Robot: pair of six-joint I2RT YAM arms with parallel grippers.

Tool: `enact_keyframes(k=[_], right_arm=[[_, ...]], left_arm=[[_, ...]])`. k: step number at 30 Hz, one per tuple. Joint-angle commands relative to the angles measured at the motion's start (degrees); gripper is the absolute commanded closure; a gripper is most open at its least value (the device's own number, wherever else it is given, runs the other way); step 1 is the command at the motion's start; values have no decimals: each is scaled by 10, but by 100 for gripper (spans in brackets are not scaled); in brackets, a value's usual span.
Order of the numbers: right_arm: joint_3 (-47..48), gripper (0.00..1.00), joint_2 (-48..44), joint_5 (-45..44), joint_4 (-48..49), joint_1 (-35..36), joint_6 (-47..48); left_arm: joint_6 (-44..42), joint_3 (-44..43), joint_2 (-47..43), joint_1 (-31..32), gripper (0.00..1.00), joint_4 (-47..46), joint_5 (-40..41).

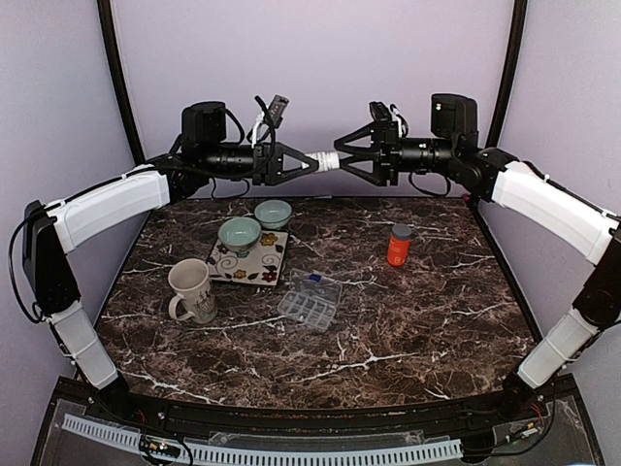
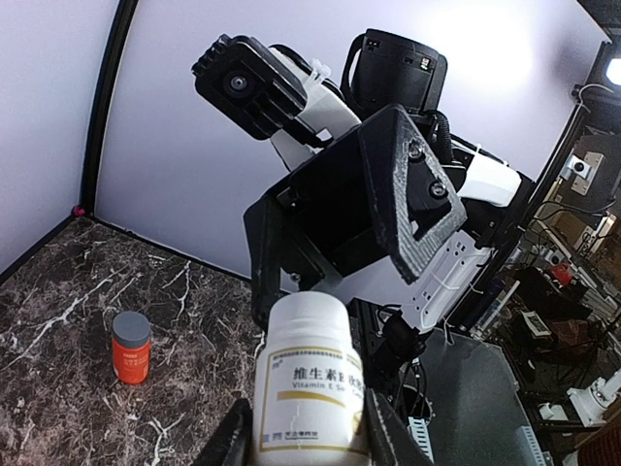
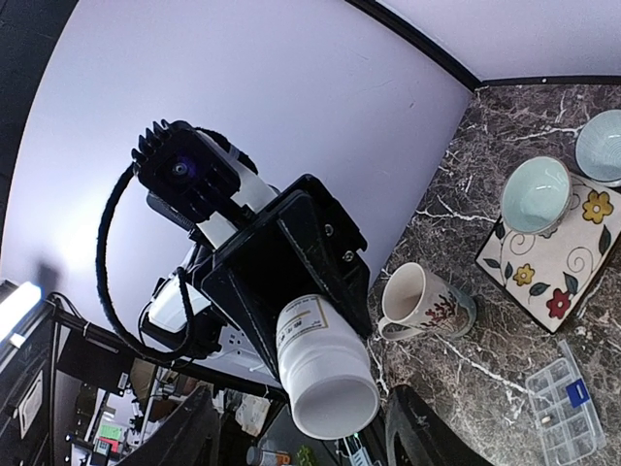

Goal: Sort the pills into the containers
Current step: Unscrew the lid of the pill bottle.

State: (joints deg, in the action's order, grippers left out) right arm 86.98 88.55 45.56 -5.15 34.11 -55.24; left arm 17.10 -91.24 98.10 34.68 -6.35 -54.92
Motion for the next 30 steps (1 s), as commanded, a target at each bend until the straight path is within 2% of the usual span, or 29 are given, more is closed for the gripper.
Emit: enact_keyframes(k=[1,12,19,30], right_arm=[[16,42,9,11,27,-3,-7],[13,44,14,12,31,-3,-5],[15,64,17,18,33,-3,-4],[6,56,8,20,29,-3,0]], left_arm=[[-20,-15,-27,2,100,11,4],[-24,-28,-23,20,100,19,3],[-29,-29,-21,22,100,23,11],[-35,-35,-18,22,100,25,24]])
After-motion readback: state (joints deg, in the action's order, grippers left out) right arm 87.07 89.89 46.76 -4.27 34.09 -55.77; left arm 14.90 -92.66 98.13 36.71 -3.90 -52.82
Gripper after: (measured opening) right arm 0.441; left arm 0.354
